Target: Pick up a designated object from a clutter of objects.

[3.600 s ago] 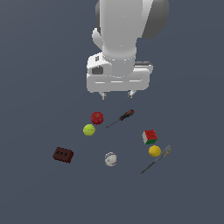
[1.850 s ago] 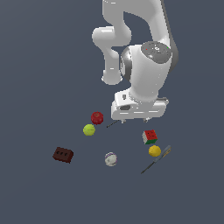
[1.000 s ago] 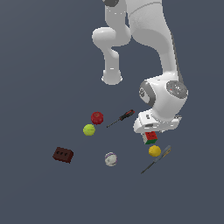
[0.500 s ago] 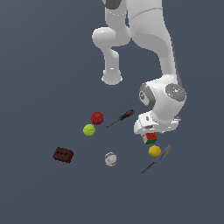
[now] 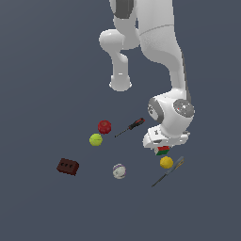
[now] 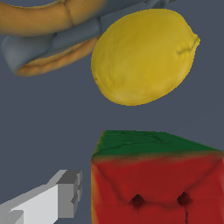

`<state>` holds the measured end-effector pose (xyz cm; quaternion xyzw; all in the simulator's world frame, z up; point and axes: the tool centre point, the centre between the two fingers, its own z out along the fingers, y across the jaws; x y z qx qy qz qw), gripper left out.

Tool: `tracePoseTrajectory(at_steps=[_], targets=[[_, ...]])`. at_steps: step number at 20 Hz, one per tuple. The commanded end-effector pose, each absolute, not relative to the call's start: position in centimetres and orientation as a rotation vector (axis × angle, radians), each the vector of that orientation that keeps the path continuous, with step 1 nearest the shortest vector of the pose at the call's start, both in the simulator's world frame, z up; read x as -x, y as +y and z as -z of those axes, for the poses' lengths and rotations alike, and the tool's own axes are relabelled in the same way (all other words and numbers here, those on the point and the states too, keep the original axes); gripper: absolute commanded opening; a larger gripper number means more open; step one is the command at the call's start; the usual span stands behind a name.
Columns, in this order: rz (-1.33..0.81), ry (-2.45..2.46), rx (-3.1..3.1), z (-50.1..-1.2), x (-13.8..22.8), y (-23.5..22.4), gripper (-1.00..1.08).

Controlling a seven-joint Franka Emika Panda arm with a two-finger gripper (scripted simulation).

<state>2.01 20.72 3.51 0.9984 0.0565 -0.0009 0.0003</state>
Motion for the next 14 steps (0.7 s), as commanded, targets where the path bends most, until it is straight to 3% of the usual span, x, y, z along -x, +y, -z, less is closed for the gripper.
tracePoseTrajectory(at_steps=[1, 2, 14], targets=[[0.0, 0.177, -3.137, -3.32, -2.11, 20.72, 1.0], [0.0, 0.177, -3.137, -3.32, -2.11, 20.72, -1.0], [0.001, 0.178, -3.137, -3.48, -2.04, 20.76, -1.0]])
